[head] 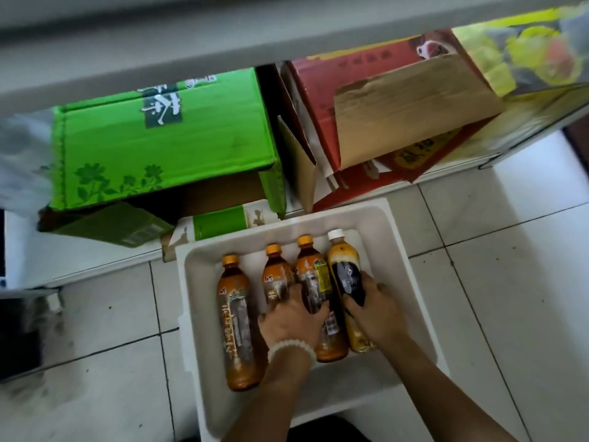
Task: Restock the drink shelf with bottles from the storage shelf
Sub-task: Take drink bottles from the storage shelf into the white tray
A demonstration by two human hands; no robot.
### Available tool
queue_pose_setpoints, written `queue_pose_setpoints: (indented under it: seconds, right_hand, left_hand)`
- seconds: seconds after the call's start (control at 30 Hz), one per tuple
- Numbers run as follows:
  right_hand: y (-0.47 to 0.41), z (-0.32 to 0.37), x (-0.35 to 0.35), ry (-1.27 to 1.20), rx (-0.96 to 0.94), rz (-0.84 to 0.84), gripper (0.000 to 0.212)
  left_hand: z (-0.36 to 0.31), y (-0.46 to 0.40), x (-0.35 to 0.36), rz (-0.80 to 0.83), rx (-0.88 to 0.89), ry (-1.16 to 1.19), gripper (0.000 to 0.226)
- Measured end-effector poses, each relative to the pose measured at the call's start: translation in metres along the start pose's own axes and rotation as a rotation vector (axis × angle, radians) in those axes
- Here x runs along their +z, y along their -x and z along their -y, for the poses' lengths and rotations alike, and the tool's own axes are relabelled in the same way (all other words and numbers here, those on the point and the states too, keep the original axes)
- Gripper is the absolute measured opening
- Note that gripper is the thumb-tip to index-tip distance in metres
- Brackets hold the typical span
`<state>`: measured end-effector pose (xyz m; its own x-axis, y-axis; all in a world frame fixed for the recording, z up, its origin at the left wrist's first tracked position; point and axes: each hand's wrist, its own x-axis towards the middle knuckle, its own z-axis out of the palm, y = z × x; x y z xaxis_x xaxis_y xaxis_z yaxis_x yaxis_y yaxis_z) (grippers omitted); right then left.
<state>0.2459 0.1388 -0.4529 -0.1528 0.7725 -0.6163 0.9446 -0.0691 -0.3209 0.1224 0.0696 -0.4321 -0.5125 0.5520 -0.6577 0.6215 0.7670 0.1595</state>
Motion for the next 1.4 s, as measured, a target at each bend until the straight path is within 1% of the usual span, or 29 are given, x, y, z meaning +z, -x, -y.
queue_pose_setpoints:
  seconds: [0.1, 0.23, 0.37, 0.5, 0.57, 0.6, 0.67, 0.77, 0.93, 1.07, 1.2, 1.3, 1.4]
  right_hand:
    - [0.013, 0.009, -0.01, 0.145, -0.074, -0.017, 0.051]
    - [0.034, 0.033, -0.035, 0.309, -0.248, -0.112, 0.046]
    - [0.058, 0.058, -0.064, 0.378, -0.395, -0.201, 0.047]
    - [0.089, 0.076, -0.1, 0.364, -0.515, -0.37, 0.042]
    - [0.104, 0.084, -0.122, 0.356, -0.553, -0.416, 0.041]
    - [0.11, 0.086, -0.13, 0.345, -0.554, -0.431, 0.042]
    - [0.133, 0.092, -0.158, 0.316, -0.588, -0.535, 0.042]
    - [0.146, 0.101, -0.188, 0.253, -0.605, -0.623, 0.04]
    - [0.177, 0.101, -0.244, 0.183, -0.621, -0.743, 0.046]
    - [0.182, 0.096, -0.296, 0.109, -0.621, -0.808, 0.041]
    - [0.164, 0.098, -0.346, 0.011, -0.571, -0.85, 0.046]
    - [0.146, 0.106, -0.374, -0.062, -0.521, -0.773, 0.05]
    - [0.125, 0.118, -0.389, -0.147, -0.526, -0.731, 0.064]
  left_hand:
    - [0.002, 0.012, -0.011, -0.01, 0.067, -0.08, 0.061]
    - [0.011, 0.031, -0.042, -0.097, 0.158, -0.176, 0.059]
    - [0.017, 0.052, -0.08, -0.176, 0.197, -0.253, 0.061]
    - [0.017, 0.081, -0.119, -0.27, 0.209, -0.245, 0.062]
    - [0.012, 0.1, -0.139, -0.342, 0.23, -0.262, 0.06]
    - [0.011, 0.109, -0.147, -0.385, 0.25, -0.256, 0.058]
    - [0.004, 0.135, -0.168, -0.515, 0.301, -0.22, 0.057]
    - [-0.007, 0.151, -0.197, -0.675, 0.32, -0.178, 0.062]
    - [-0.039, 0.192, -0.24, -0.844, 0.368, -0.113, 0.06]
    - [-0.079, 0.207, -0.274, -0.877, 0.411, -0.106, 0.062]
    - [-0.126, 0.199, -0.309, -0.881, 0.441, 0.006, 0.063]
    - [-0.154, 0.184, -0.33, -0.881, 0.443, 0.101, 0.066]
    - [-0.179, 0.168, -0.349, -0.861, 0.416, 0.129, 0.072]
